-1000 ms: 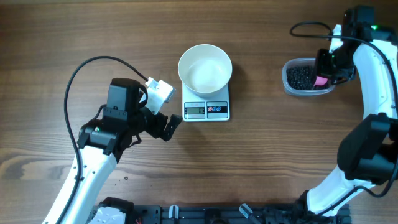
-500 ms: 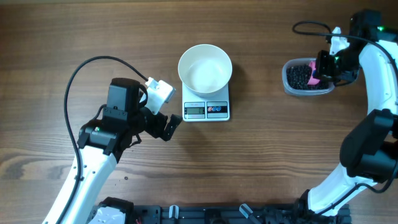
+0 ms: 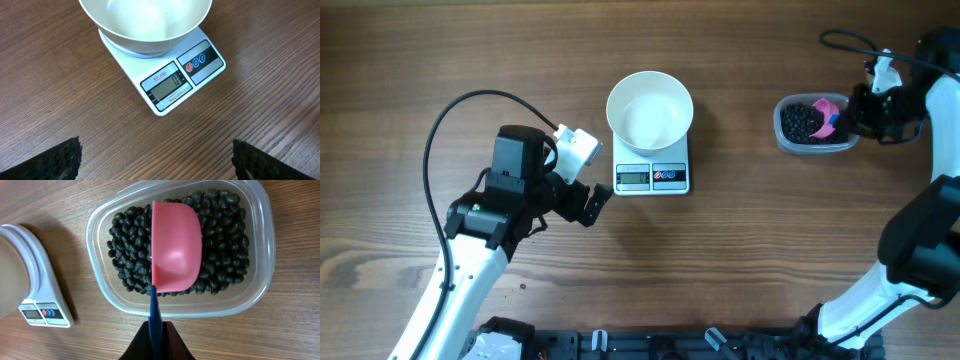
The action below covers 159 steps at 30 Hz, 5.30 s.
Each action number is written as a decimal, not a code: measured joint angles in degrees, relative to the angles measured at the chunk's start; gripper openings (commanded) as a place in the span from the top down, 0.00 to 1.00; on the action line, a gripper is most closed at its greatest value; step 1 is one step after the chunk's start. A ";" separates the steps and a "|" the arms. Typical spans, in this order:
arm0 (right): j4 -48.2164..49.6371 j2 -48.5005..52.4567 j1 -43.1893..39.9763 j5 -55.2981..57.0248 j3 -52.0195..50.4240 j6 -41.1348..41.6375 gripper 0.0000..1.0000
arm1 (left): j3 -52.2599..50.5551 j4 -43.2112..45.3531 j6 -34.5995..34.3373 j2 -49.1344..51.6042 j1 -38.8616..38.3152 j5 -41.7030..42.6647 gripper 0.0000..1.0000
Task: Scoop item into bowl and weigh 150g on scale
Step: 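Lower pink scoop into the bean tub and scoop black beans, then lift filled scoop and carry it over the white bowl, then tip scoop to pour beans into the white bowl, then return scoop to the bean tub and scoop more beans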
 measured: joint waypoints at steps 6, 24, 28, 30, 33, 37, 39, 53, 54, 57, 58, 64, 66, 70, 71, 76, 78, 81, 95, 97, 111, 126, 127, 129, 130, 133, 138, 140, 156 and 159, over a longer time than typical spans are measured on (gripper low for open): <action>-1.07 0.26 -4.15 -6.14 0.00 -2.58 0.96 | 0.00 0.00 0.00 0.00 0.00 -0.02 0.00; -8.11 0.26 -13.94 -26.05 0.00 -14.99 0.96 | 0.00 0.00 -0.02 0.00 0.00 -0.02 0.00; -8.17 0.26 -11.93 -30.36 0.00 -16.44 0.96 | 0.00 -0.02 0.00 0.00 0.00 0.00 0.00; -8.13 0.26 -10.54 -32.37 0.00 -16.83 0.96 | 0.00 -0.02 0.00 0.00 0.00 0.00 0.00; -7.50 0.26 -7.87 -34.91 0.00 -17.03 0.96 | 0.00 -0.02 0.00 0.00 0.00 0.00 0.00; -5.49 0.26 -3.06 -37.92 0.00 -16.04 0.96 | 0.00 -0.02 -0.02 0.00 0.00 0.00 0.00; -3.28 0.26 -0.35 -38.75 0.00 -14.19 0.96 | 0.00 -0.02 0.00 0.00 0.00 0.00 0.00; 17.90 0.26 20.65 -40.59 -0.15 6.97 0.95 | 0.00 -0.02 0.00 0.00 0.00 0.15 0.00; 18.08 0.26 21.70 -40.02 -0.15 7.87 0.96 | 0.00 -0.02 0.00 0.00 0.00 0.15 0.00; 18.05 0.26 24.96 -37.03 -0.15 10.32 0.96 | 0.00 0.00 0.00 0.00 0.00 0.15 0.00; 17.88 0.26 26.05 -35.71 -0.13 10.99 0.96 | 0.00 0.00 0.00 0.00 0.00 0.15 0.00; 13.73 0.26 31.12 -26.08 1.03 12.74 0.96 | 0.00 0.00 0.00 0.00 0.00 0.15 0.00; 12.68 0.26 32.28 -22.58 1.88 12.94 0.96 | 0.00 -0.02 0.00 0.00 0.00 0.15 0.00; 11.52 0.26 35.36 -14.05 5.09 13.11 0.96 | 0.00 -0.02 -0.02 0.00 0.00 0.15 0.00; 11.41 0.26 36.41 -11.58 6.12 13.11 0.96 | 0.00 0.00 0.00 0.00 0.00 0.15 0.00; 10.38 0.26 42.10 0.48 10.25 11.37 0.96 | 0.00 0.00 0.00 0.00 0.00 0.15 0.00; 9.75 0.26 44.15 4.74 10.62 10.43 0.96 | 0.00 0.00 0.00 0.00 0.00 0.15 0.00; 8.57 0.26 46.58 10.45 10.64 9.14 0.96 | 0.00 -0.02 0.00 0.00 0.00 0.15 0.00; 8.35 0.26 52.00 26.80 10.64 0.79 0.96 | 0.00 0.00 -0.02 0.00 0.00 0.15 0.00; 8.39 0.26 53.27 29.49 10.64 -0.81 0.96 | 0.00 -0.02 0.00 0.00 0.00 0.15 0.00; 8.41 0.26 56.65 37.20 10.64 -4.37 0.96 | 0.00 0.00 0.00 0.00 0.00 0.15 0.00; 8.87 -1.27 48.83 24.00 10.64 2.54 0.96 | 0.00 -0.02 0.00 0.00 0.00 0.15 0.00; 8.81 -2.19 46.75 22.25 10.64 3.39 0.96 | 0.00 -0.02 0.00 0.00 0.00 0.15 0.00; 8.35 -4.57 42.51 19.69 10.64 4.76 0.96 | 0.00 -0.02 -0.02 0.00 0.00 0.15 0.00; 7.87 -5.81 40.76 19.06 10.64 5.40 0.96 | 0.00 0.00 0.00 0.00 0.00 0.15 0.00; 4.13 -10.73 34.18 18.36 10.71 6.69 0.96 | 0.00 0.00 -0.02 0.00 0.00 0.15 0.00; -6.95 -15.72 23.37 20.76 11.41 7.54 0.96 | 0.00 -0.02 -0.02 0.00 0.00 0.15 0.00; -8.59 -15.41 21.00 21.73 11.06 7.56 0.96 | 0.00 0.00 0.00 0.00 0.00 0.15 0.00; -0.63 -13.88 17.31 27.52 -6.01 9.49 0.96 | 0.00 -0.02 0.00 0.00 0.00 0.15 0.00; 3.54 -13.86 17.31 27.52 -9.84 9.70 0.96 | 0.00 0.00 0.00 0.00 0.00 0.15 0.00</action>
